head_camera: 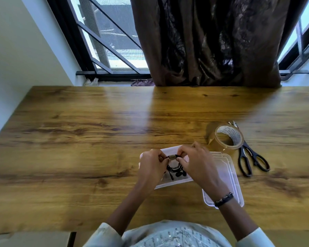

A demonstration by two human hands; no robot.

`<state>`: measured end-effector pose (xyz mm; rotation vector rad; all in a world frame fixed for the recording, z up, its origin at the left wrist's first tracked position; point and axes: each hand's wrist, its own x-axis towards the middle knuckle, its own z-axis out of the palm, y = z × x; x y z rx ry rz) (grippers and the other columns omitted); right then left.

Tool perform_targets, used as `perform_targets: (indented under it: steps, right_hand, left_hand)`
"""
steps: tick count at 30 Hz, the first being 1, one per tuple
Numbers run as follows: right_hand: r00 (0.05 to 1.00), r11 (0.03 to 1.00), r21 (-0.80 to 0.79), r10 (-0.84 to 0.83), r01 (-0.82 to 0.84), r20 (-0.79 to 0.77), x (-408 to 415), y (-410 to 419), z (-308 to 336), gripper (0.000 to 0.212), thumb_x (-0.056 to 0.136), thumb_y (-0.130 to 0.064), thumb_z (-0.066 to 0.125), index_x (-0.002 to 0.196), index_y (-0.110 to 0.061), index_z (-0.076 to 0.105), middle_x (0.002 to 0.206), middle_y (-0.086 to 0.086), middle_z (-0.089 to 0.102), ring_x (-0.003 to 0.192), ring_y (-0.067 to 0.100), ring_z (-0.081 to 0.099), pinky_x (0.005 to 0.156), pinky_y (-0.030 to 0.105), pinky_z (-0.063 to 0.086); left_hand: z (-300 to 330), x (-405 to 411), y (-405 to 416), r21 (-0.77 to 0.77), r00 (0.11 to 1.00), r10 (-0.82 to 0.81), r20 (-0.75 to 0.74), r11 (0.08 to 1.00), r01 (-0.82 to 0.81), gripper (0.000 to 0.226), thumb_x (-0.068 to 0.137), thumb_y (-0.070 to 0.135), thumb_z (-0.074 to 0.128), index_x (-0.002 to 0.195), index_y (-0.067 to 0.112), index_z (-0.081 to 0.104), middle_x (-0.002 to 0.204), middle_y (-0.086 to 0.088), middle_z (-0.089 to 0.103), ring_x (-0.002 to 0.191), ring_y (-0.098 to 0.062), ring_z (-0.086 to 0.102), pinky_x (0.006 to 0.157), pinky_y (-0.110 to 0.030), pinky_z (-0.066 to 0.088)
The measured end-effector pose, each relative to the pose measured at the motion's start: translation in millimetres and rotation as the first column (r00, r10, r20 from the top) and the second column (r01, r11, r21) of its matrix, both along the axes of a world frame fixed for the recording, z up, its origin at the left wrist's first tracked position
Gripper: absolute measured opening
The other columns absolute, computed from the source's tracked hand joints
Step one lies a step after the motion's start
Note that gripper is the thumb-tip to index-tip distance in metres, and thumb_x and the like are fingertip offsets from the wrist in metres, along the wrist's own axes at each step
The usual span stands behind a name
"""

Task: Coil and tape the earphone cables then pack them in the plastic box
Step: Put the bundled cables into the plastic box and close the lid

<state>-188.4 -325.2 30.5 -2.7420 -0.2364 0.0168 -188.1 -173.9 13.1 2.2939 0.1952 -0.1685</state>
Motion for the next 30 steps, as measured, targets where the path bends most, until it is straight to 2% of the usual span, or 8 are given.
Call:
perform_targets:
  steps: [4,9,13,15,19,22,26,30]
  right_hand:
    - [0.998,0.997,-0.072,0.009,-0.004,0.068,4,1,-2,0.019,0.084,-0.032,0.071,0.100,-0.022,0.068,0.083,-0.006,0.045,0.078,0.009,0.038,0.077,0.024,0.034]
    - [0.993,0.983,-0.179,-0.013,0.034,0.115,2,8,-3,0.014,0.069,-0.020,0.084,0.075,-0.020,0.071,0.066,-0.003,0.059,0.068,0.014,0.051,0.066,0.028,0.046]
    - [0.993,0.973,-0.232,0.045,-0.019,0.106,-1,9,-11,0.005,0.081,-0.016,0.070,0.082,-0.021,0.071,0.077,-0.002,0.068,0.083,0.017,0.054,0.076,0.030,0.045]
    - [0.994,0.978,-0.208,0.046,-0.025,0.098,-1,7,-10,0.008,0.081,-0.016,0.069,0.087,-0.020,0.072,0.081,-0.002,0.070,0.086,0.018,0.055,0.077,0.031,0.044]
    - [0.996,0.985,-0.171,0.012,0.003,0.084,-3,4,-8,0.013,0.081,-0.011,0.070,0.088,-0.019,0.075,0.076,0.003,0.067,0.082,0.019,0.056,0.074,0.031,0.043]
    - [0.996,0.989,-0.148,0.027,-0.015,0.081,-5,5,-11,0.014,0.084,-0.011,0.067,0.087,-0.019,0.077,0.076,0.004,0.062,0.073,0.015,0.045,0.071,0.029,0.043]
    - [0.998,0.995,-0.101,0.027,-0.021,0.052,-7,5,-14,0.013,0.088,-0.015,0.064,0.090,-0.019,0.076,0.078,0.001,0.059,0.075,0.010,0.034,0.070,0.024,0.038]
    - [0.988,0.993,0.115,-0.007,-0.010,0.152,-15,-1,-4,0.013,0.086,-0.014,0.070,0.098,-0.016,0.073,0.087,-0.002,0.073,0.078,0.003,0.044,0.064,0.017,0.031]
  left_hand:
    - [1,0,-6,0.247,0.995,-0.067,0.078,0.968,0.045,0.014,0.086,0.032,0.069,0.091,0.020,0.073,0.085,0.002,0.073,0.075,-0.014,0.067,0.068,-0.033,0.057]
    - [1,-2,-9,0.414,0.980,-0.162,0.118,0.905,0.100,0.019,0.093,0.031,0.056,0.090,0.023,0.073,0.086,0.005,0.073,0.075,-0.013,0.065,0.069,-0.031,0.053]
    - [0,-7,-6,0.388,0.976,-0.194,0.099,0.911,0.141,0.022,0.093,0.018,0.052,0.084,0.019,0.071,0.081,0.003,0.070,0.071,-0.015,0.062,0.063,-0.032,0.053]
    - [2,-10,-3,0.371,0.969,-0.197,0.146,0.919,0.130,0.020,0.091,0.012,0.053,0.081,0.016,0.070,0.077,0.001,0.070,0.068,-0.017,0.063,0.061,-0.033,0.053]
    - [2,-16,5,0.327,0.961,-0.177,0.213,0.940,0.100,0.016,0.088,0.008,0.059,0.095,0.011,0.073,0.089,-0.005,0.074,0.077,-0.020,0.069,0.064,-0.036,0.058]
    - [-1,-19,6,0.338,0.962,-0.207,0.177,0.931,0.138,0.018,0.089,0.010,0.058,0.099,0.013,0.072,0.091,-0.005,0.074,0.078,-0.019,0.069,0.064,-0.036,0.058]
    - [-2,-16,6,0.333,0.960,-0.221,0.174,0.930,0.154,0.020,0.088,0.008,0.058,0.102,0.012,0.072,0.094,-0.006,0.075,0.081,-0.021,0.069,0.064,-0.038,0.058]
    - [-1,-20,7,0.261,0.925,-0.236,0.297,0.952,0.160,0.021,0.090,0.009,0.060,0.109,0.011,0.069,0.100,-0.008,0.074,0.084,-0.021,0.070,0.067,-0.034,0.059]
